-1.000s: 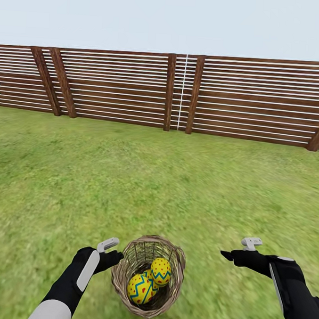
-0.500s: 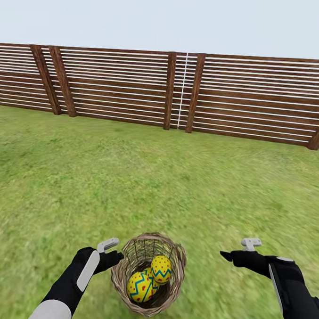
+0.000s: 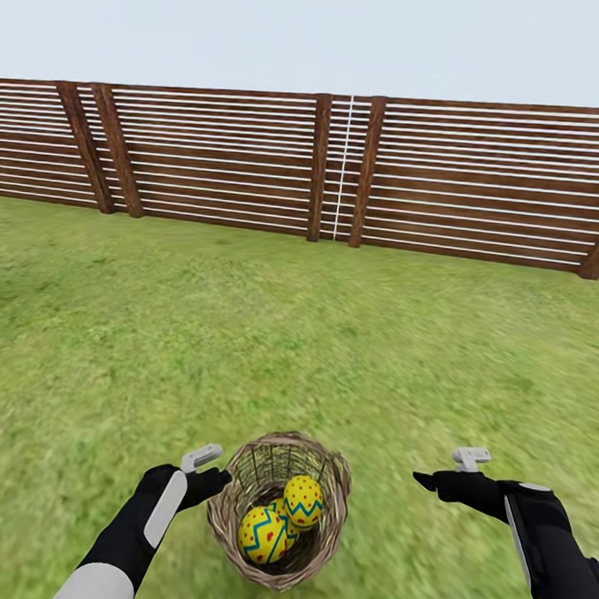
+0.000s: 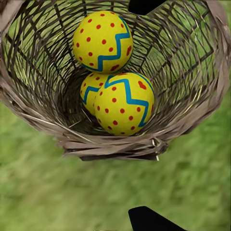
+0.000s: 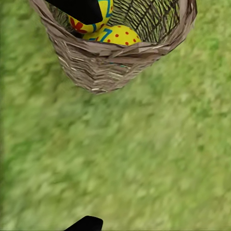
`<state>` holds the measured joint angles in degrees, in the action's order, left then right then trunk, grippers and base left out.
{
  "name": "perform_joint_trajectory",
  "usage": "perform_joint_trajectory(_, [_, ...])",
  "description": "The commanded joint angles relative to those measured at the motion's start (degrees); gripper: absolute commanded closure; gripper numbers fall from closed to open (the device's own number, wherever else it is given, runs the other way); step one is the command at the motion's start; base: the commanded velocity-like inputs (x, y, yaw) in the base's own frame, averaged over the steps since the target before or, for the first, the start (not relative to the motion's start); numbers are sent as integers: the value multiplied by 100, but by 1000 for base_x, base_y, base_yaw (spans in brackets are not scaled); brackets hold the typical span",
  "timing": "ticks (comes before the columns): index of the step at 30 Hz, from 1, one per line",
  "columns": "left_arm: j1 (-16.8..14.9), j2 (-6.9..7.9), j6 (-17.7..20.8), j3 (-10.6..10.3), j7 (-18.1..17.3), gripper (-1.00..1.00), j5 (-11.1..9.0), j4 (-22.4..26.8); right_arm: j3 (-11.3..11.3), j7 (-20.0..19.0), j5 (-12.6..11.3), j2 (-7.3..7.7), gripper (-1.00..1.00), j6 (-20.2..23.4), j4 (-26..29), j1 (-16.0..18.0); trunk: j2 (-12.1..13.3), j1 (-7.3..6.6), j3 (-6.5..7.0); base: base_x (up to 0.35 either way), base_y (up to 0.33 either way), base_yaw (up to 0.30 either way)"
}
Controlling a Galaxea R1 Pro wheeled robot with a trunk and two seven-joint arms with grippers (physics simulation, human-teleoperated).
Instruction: Take the three Easter eggs out of the wicker basket on the lawn in the garden, then place them on the lawn next to a single tree (choose any tree) so that all three eggs are next to the same tree and none are left in the basket.
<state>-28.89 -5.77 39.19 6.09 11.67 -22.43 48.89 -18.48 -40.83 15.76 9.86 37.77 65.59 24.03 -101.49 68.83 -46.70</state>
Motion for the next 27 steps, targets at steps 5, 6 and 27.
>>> perform_joint_trajectory(5, [-3, -5, -15, 15, 46, -100, -60, 7, -8, -57, 51, -1, -100, 11, 6, 5, -205, 110, -95, 0, 0, 0])
perform_joint_trajectory(6, [-3, -4, -15, 15, 46, -100, -60, 7, -7, -57, 51, -1, -100, 11, 6, 5, -245, 132, -113, 0, 0, 0])
perform_joint_trajectory(27, [-3, 20, -17, 22, 40, -100, -68, 0, -7, -57, 52, -2, -100, 11, -5, 5, -1087, 593, -490, 0, 0, 0])
